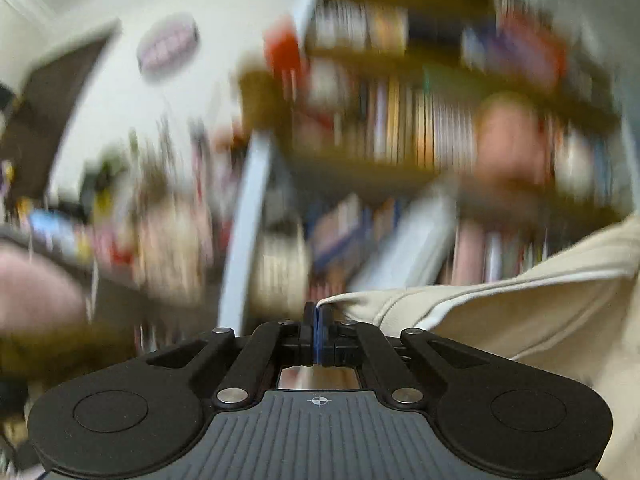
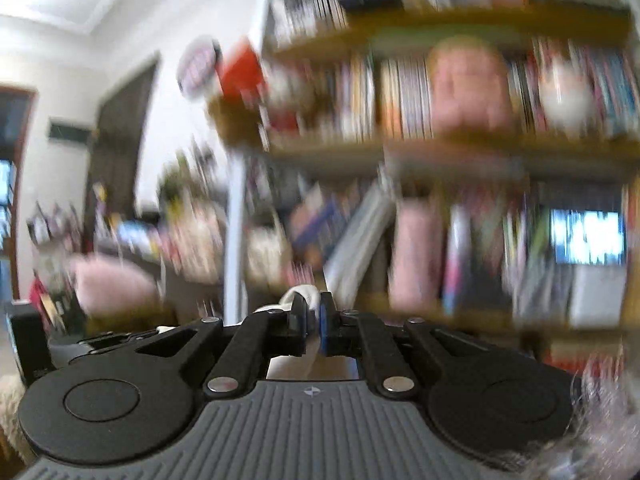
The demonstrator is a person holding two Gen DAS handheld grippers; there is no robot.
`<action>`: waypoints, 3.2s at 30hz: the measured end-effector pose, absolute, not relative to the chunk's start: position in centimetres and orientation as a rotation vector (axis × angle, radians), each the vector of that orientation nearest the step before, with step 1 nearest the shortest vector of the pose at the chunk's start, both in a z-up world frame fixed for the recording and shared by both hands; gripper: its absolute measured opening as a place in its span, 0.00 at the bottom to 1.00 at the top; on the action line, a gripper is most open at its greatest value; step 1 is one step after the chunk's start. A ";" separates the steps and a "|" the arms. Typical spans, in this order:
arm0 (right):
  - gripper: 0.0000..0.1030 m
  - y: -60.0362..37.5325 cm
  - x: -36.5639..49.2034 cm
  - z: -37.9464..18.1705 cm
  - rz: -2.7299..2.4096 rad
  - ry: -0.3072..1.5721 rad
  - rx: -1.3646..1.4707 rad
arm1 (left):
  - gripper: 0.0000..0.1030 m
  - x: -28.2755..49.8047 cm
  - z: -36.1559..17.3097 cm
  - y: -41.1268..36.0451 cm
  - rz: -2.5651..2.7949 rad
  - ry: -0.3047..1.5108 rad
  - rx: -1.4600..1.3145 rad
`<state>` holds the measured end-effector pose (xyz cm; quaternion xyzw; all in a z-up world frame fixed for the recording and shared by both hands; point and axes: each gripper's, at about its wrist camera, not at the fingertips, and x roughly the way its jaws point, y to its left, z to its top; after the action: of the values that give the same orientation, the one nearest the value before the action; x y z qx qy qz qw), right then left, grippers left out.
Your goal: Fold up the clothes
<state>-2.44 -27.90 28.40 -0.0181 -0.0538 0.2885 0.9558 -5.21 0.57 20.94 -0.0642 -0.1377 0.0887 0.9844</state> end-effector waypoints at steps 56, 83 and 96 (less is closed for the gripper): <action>0.64 -13.3 6.1 1.7 0.629 0.919 -0.059 | 0.81 3.0 -1.7 9.3 0.282 0.708 0.038; 0.03 -31.7 11.3 5.9 -0.120 0.696 -0.138 | 0.81 2.3 -2.8 14.3 0.372 0.808 0.040; 0.38 -43.7 14.3 4.5 -0.373 0.753 -0.005 | 0.81 3.0 -3.1 15.1 0.435 0.841 0.004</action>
<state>14.34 -43.69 4.53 -0.0026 0.3654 -0.1813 0.9130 2.96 15.06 -3.12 0.0021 0.4048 0.2096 0.8900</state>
